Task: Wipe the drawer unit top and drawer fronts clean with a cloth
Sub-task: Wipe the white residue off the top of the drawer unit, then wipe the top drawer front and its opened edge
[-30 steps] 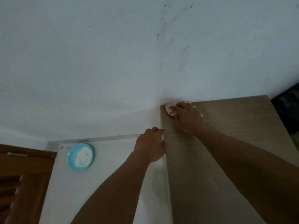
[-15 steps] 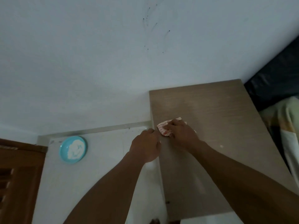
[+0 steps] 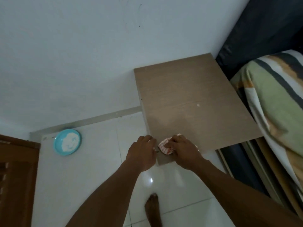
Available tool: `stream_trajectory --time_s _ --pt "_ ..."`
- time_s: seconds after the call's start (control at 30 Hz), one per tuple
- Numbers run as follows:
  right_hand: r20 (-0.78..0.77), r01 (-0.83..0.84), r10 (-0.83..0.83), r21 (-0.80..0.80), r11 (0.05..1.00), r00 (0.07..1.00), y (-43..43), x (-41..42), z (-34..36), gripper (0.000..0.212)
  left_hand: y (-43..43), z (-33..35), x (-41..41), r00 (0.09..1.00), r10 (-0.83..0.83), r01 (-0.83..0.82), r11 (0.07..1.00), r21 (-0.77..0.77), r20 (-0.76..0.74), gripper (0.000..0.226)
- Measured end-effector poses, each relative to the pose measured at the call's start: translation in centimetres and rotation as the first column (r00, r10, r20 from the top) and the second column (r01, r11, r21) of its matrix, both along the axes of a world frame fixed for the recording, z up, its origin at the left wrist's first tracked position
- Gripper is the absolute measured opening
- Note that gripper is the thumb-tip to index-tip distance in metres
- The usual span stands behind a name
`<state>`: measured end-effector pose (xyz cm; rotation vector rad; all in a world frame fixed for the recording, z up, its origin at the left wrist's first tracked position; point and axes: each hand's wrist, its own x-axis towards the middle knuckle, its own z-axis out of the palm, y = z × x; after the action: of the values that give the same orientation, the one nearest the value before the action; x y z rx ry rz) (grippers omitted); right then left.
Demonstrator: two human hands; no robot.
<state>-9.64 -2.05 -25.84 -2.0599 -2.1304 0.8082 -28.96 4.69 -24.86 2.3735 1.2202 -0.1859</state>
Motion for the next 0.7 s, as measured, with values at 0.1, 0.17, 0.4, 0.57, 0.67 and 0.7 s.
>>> stream_trajectory --time_s 0.1,0.17,0.4,0.57,0.67,0.7 --pt "-0.012 0.013 -0.013 0.023 1.0 1.0 -4.8 -0.4 0.2 0.039 -4.5 -0.3 -0.4 0.999 -0.035 0.036 0.999 0.031 -0.015 0.043" --pt "-0.059 0.044 -0.048 -0.07 0.997 0.997 -8.9 -0.2 -0.2 0.033 -7.7 -0.7 -0.9 0.998 -0.058 0.059 0.998 0.02 -0.04 0.047" --pt "-0.276 0.396 -0.459 -0.255 0.882 0.845 -18.0 1.5 0.3 0.013 -12.8 -0.2 -1.7 0.985 -0.115 0.117 0.993 0.005 -0.132 0.056" --pt "-0.483 0.598 -0.717 -0.404 0.692 0.504 -15.5 1.7 3.8 0.041 -12.3 0.9 -0.5 0.987 -0.108 0.115 0.992 0.054 -0.117 0.057" --pt "-0.543 0.588 -0.822 -0.613 0.527 0.171 -14.9 1.5 4.6 0.047 -11.4 0.9 0.3 0.986 -0.14 0.149 0.983 0.108 -0.09 0.055" --pt "-0.543 0.599 -0.831 -0.628 0.497 0.121 -14.6 1.3 4.4 0.051 -11.0 0.7 0.5 0.985 -0.155 0.164 0.978 0.126 -0.076 0.054"
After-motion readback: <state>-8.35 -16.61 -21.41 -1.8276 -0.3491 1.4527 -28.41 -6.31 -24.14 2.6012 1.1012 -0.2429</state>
